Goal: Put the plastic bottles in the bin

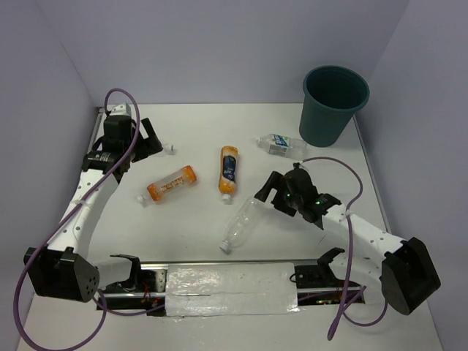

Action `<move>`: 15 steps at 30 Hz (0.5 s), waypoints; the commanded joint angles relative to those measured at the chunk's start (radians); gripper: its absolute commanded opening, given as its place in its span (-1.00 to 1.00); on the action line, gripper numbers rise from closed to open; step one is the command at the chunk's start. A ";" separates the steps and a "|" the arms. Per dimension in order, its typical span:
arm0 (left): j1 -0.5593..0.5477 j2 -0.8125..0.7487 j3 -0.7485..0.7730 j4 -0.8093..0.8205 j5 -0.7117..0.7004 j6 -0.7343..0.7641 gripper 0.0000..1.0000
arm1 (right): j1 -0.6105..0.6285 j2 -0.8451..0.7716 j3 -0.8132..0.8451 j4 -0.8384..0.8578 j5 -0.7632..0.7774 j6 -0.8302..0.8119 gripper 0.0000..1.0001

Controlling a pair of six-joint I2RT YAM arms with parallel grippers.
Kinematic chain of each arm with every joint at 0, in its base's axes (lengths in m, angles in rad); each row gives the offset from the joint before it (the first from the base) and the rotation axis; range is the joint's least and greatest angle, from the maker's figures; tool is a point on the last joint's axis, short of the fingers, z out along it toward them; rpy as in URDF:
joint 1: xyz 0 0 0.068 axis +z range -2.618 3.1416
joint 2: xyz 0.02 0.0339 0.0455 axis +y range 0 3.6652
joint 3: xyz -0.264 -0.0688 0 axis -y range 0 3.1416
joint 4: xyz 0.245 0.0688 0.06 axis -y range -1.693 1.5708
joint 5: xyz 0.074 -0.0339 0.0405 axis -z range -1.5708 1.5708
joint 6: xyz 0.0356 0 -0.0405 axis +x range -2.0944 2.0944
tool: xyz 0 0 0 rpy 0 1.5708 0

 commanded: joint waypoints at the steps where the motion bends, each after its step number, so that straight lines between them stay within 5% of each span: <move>1: 0.006 -0.001 0.007 0.022 0.017 -0.005 0.99 | 0.054 0.035 -0.001 0.132 -0.039 0.078 1.00; 15: 0.006 0.002 0.014 0.018 0.015 0.012 0.99 | 0.137 0.303 0.056 0.217 -0.093 0.174 1.00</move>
